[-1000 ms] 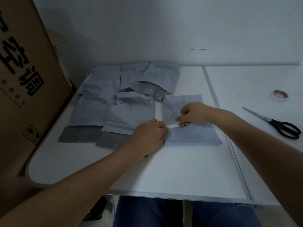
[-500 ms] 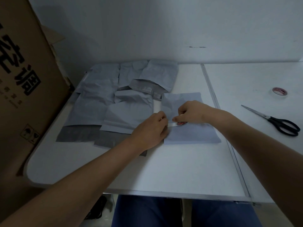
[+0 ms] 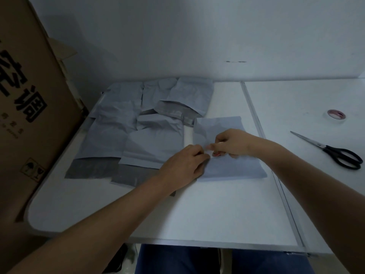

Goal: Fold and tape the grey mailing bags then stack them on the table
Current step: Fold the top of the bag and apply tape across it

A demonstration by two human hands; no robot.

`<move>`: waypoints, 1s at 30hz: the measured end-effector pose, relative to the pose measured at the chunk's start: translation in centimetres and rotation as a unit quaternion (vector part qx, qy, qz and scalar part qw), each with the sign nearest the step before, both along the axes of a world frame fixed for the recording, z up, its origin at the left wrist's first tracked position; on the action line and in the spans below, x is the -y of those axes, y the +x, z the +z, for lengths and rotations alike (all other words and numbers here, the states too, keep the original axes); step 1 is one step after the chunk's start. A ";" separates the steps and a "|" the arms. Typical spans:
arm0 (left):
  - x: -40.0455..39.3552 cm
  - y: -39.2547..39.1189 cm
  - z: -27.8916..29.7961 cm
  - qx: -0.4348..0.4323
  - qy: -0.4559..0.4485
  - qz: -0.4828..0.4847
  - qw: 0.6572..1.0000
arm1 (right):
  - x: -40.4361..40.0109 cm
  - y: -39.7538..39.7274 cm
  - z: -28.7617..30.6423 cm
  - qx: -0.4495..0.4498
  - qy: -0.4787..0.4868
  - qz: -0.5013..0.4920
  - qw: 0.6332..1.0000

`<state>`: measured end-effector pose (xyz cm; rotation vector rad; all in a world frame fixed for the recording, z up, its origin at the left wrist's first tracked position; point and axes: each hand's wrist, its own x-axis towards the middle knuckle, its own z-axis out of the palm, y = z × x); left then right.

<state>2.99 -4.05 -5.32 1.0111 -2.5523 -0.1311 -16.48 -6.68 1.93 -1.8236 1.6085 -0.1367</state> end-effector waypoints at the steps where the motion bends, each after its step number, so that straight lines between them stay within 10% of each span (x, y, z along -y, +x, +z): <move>1: 0.0 0.0 -0.1 0.001 -0.008 -0.002 1.000 | 0.1 -0.1 -0.2 0.028 0.012 -0.014 0.999; 6: -0.4 -0.1 0.2 0.022 -0.039 0.016 0.999 | -0.1 -0.5 0.2 0.125 0.026 -0.024 0.992; 30: -1.1 -0.6 1.3 0.089 -0.076 0.035 0.993 | 0.6 -0.2 0.8 -0.011 -0.025 0.023 0.999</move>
